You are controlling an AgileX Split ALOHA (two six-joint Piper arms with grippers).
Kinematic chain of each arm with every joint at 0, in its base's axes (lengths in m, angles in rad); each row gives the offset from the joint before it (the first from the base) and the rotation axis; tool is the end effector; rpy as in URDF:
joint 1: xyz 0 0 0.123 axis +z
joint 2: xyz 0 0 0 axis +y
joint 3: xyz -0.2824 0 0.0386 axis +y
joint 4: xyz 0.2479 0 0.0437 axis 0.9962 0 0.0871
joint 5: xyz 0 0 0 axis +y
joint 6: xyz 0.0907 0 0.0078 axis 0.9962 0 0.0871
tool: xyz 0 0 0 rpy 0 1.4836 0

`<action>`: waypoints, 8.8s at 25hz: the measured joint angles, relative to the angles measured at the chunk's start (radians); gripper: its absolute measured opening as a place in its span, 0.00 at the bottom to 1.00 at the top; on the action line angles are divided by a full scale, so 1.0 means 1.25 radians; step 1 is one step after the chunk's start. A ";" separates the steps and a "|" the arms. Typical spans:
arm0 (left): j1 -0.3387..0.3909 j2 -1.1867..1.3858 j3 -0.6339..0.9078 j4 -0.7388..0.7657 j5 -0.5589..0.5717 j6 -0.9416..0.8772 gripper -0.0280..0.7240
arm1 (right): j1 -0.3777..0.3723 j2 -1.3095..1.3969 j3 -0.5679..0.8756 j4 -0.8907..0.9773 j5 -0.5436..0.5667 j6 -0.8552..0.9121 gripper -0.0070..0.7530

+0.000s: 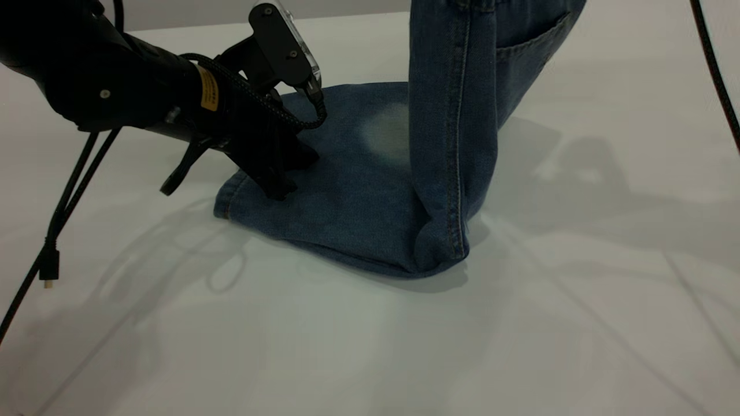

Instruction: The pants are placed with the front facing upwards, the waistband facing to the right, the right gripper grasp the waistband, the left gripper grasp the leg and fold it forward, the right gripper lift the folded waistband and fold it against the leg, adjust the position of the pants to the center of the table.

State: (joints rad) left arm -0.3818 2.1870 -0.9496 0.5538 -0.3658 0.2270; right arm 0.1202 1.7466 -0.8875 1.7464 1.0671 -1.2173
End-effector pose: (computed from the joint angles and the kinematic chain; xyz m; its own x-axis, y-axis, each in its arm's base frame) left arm 0.3435 -0.1563 0.0448 -0.1736 0.7916 -0.5858 0.8226 0.4436 0.3557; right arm 0.3118 0.1168 0.2145 -0.8745 0.2252 -0.4296 -0.3399 0.3471 0.8740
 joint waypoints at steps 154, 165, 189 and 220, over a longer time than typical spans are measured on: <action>0.000 -0.941 -0.001 -0.109 -0.006 0.124 0.49 | 0.479 0.262 -0.804 -1.301 0.127 1.111 0.50; 0.000 -1.137 -0.001 -0.111 0.178 0.058 0.49 | 0.479 -0.033 -0.786 -1.307 0.127 1.032 0.47; 0.000 -1.424 -0.001 -0.391 1.138 -0.107 0.49 | 0.479 -0.731 -0.169 -1.316 0.124 1.002 0.47; 0.000 -1.750 0.322 -0.423 1.203 -0.174 0.49 | 0.478 -1.373 0.306 -1.356 -0.003 1.008 0.47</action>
State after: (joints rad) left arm -0.3818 -0.0004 -0.5474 0.0254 1.1376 0.0093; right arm 0.7178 0.0298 -0.5052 0.0513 1.0635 0.0431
